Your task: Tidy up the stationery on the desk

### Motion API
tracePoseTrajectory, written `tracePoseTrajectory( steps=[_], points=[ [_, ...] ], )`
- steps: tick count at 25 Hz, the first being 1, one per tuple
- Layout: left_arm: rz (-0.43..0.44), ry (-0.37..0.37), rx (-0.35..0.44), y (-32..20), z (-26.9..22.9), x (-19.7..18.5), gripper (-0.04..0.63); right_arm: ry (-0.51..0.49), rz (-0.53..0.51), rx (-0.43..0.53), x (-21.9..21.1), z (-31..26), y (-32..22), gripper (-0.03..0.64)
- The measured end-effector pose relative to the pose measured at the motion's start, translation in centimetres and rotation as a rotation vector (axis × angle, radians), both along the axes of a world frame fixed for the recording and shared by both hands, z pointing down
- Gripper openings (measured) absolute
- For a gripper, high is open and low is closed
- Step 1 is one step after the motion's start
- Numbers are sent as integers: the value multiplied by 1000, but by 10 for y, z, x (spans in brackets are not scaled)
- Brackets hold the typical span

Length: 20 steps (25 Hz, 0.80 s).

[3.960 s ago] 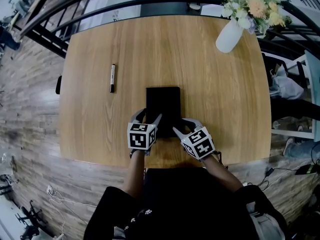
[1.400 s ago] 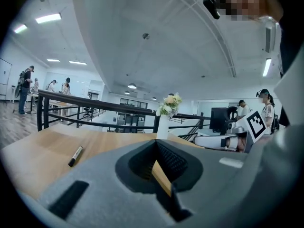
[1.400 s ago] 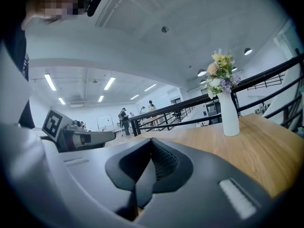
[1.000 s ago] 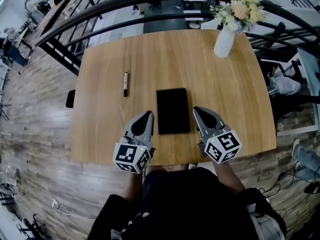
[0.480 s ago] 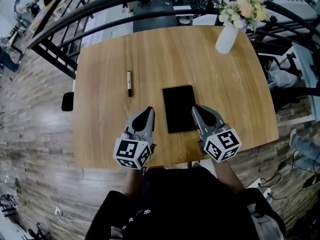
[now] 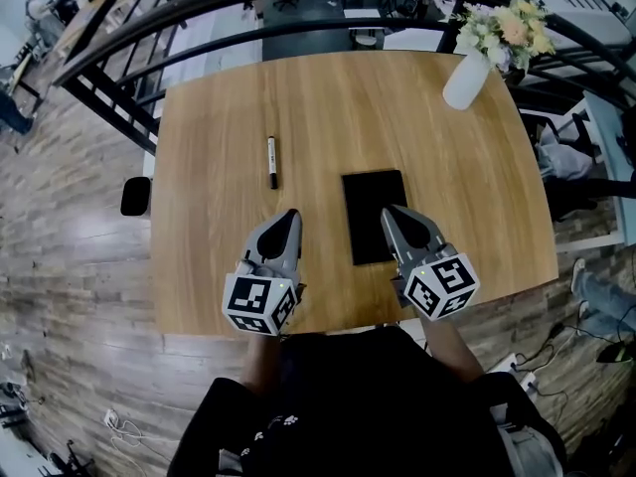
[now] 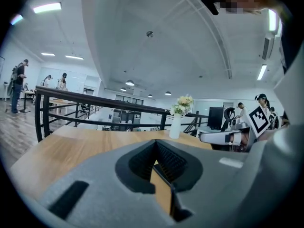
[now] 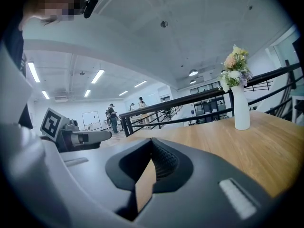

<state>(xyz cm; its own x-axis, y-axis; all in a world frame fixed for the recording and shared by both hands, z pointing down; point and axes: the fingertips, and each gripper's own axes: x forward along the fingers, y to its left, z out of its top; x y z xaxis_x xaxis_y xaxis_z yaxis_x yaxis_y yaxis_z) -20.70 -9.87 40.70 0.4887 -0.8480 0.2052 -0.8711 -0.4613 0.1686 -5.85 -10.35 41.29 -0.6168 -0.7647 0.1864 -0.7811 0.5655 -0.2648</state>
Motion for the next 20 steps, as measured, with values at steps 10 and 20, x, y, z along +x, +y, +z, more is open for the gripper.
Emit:
tracePoseTrajectory(
  steps=[10,20],
  points=[
    [-45,-19,5,-5,3,-67,-6,10,-26,0,-63,5,-15,8],
    [-56,-54,28,-11,-9,-130,-6,42,-9,-26,-122,12,-34,8]
  ],
)
